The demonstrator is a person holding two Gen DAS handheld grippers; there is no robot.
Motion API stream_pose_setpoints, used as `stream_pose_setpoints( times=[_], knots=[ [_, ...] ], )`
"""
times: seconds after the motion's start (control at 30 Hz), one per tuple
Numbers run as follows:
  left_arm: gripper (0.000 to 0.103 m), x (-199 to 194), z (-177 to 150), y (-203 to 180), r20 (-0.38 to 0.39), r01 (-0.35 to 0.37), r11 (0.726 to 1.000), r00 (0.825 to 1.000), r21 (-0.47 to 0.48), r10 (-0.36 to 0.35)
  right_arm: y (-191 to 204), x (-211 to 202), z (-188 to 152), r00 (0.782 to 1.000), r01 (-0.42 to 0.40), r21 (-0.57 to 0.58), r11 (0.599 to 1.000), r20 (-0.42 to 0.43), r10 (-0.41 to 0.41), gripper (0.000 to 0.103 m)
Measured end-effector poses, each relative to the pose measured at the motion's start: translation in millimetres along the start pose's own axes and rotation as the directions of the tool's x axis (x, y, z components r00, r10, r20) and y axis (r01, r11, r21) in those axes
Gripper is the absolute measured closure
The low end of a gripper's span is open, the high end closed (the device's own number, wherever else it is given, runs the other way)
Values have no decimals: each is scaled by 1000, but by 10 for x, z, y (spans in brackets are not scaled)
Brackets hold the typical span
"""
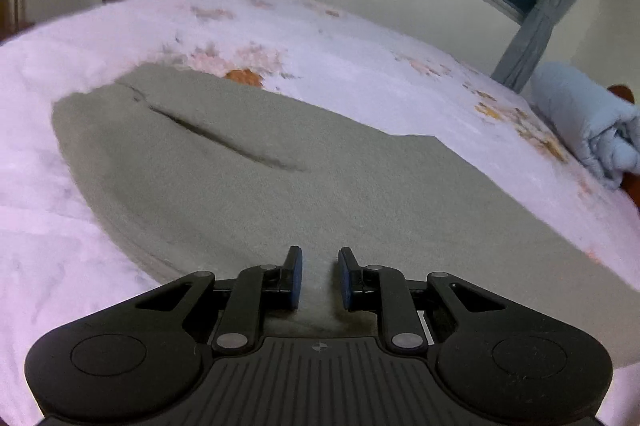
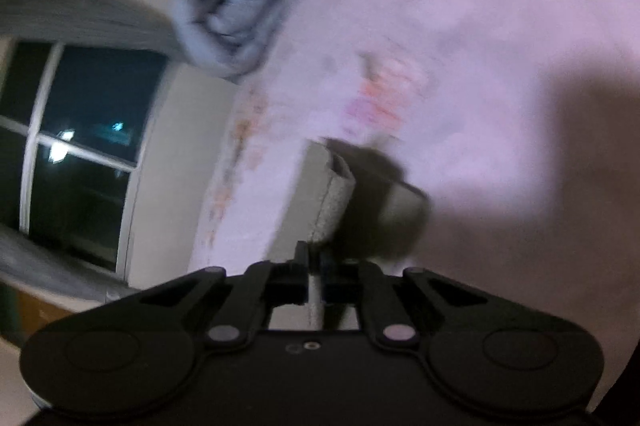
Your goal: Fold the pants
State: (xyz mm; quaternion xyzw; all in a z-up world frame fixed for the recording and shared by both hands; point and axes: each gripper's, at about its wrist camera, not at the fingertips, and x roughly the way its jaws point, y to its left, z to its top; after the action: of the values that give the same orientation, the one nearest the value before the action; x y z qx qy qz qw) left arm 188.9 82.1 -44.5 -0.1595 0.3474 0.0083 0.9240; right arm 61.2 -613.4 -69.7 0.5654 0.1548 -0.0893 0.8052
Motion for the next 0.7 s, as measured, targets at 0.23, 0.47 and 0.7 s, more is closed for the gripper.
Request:
stream_pose_setpoints(
  times=[0.23, 0.47, 0.7],
  knots=[
    [83, -86, 18, 10, -14, 42, 999, 999, 20, -42, -413, 87, -32, 997, 72, 50, 996, -33, -71, 103],
    [75, 48, -90, -168, -63, 46, 993, 997, 108, -39, -253, 271, 99, 992, 106, -124, 987, -53, -113, 103],
    [74, -9, -118, -159, -54, 59, 990, 997, 125, -53, -290, 310, 84, 988, 105, -96, 990, -102, -115, 103]
  ],
)
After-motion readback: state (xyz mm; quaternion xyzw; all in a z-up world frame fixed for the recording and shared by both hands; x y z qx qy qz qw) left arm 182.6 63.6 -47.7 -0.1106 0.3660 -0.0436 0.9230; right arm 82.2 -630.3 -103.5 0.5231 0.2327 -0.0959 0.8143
